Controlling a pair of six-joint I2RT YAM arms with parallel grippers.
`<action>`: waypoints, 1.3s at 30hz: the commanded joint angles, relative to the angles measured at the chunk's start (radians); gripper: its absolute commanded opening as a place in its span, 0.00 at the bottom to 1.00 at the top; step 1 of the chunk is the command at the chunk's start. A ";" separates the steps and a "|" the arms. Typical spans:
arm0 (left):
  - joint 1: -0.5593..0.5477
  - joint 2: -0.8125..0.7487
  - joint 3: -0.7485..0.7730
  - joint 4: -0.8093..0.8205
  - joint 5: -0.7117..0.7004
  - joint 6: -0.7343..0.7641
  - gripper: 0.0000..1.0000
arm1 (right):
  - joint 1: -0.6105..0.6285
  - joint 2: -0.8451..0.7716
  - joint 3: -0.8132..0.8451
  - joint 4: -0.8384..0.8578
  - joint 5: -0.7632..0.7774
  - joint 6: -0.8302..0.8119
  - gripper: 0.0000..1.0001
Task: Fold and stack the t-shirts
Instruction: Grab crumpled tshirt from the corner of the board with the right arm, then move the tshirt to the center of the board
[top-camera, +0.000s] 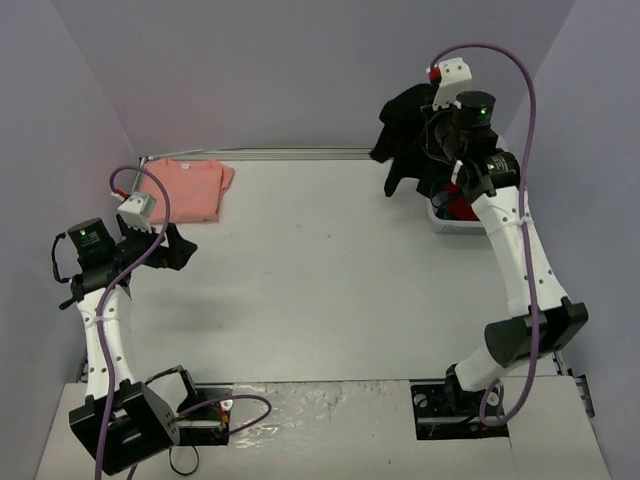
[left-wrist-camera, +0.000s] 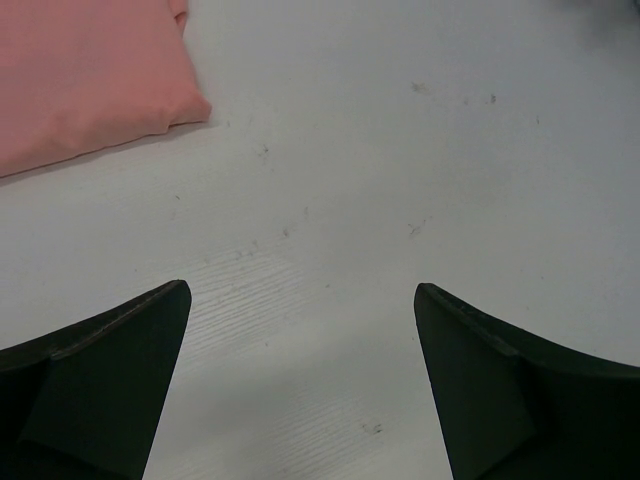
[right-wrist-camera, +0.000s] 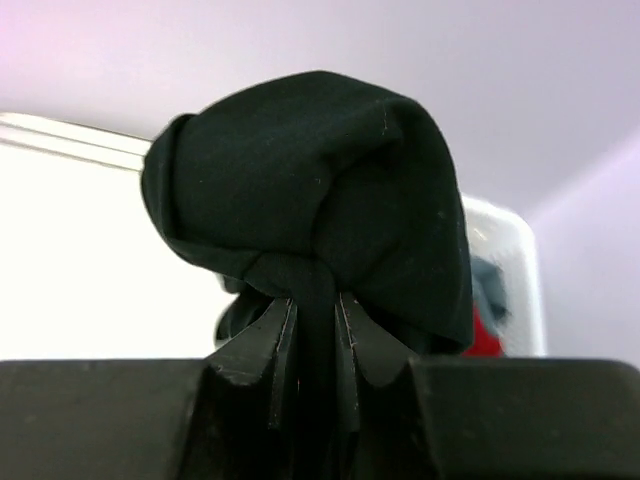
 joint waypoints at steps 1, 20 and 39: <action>0.011 -0.037 0.013 0.010 0.010 0.025 0.94 | 0.041 -0.137 0.073 -0.057 -0.229 0.027 0.00; 0.011 -0.028 0.031 -0.020 0.050 0.031 0.94 | 0.046 -0.107 -0.290 -0.148 -0.253 -0.130 1.00; 0.011 0.012 0.028 -0.043 0.063 0.061 0.94 | -0.105 0.361 -0.223 -0.105 -0.196 -0.133 0.59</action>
